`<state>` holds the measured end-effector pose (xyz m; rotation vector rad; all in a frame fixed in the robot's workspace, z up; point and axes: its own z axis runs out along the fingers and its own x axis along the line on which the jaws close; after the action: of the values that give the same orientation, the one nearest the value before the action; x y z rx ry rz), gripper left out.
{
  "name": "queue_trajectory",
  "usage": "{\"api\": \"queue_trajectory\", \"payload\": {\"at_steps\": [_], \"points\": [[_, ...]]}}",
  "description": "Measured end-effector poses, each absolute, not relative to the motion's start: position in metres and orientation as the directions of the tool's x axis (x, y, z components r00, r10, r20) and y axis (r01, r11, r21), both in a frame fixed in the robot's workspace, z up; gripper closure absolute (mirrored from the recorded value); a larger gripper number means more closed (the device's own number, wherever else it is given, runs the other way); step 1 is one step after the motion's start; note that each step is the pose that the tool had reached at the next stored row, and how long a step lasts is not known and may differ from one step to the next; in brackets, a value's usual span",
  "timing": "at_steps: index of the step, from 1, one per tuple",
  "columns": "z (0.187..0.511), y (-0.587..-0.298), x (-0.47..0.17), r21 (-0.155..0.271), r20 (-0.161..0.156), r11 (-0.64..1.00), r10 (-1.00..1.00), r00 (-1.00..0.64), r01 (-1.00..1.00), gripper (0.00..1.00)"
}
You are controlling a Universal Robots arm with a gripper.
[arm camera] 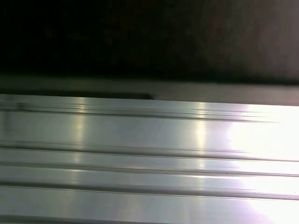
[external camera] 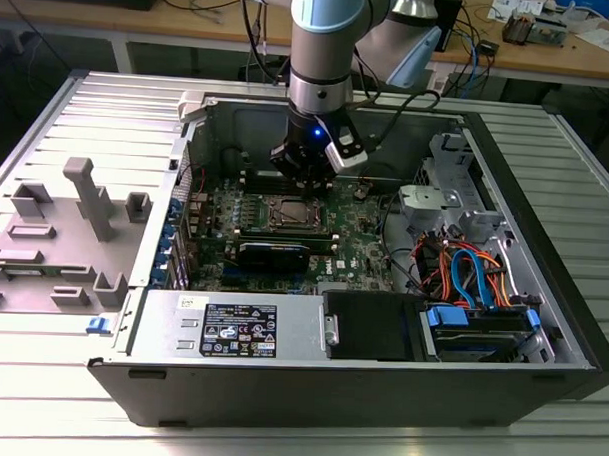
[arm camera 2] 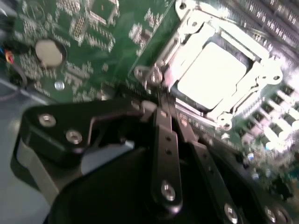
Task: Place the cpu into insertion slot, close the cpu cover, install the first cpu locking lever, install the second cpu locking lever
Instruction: 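Install the first cpu locking lever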
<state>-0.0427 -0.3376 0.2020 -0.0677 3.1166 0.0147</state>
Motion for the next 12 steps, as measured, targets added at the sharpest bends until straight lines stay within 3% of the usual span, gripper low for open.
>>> {"api": "queue_trajectory", "payload": {"at_steps": [12], "points": [[0.2092, -0.3375, -0.0426, 0.01, -0.025, 0.999, -0.043, -0.999, -0.044, 0.89]]}}
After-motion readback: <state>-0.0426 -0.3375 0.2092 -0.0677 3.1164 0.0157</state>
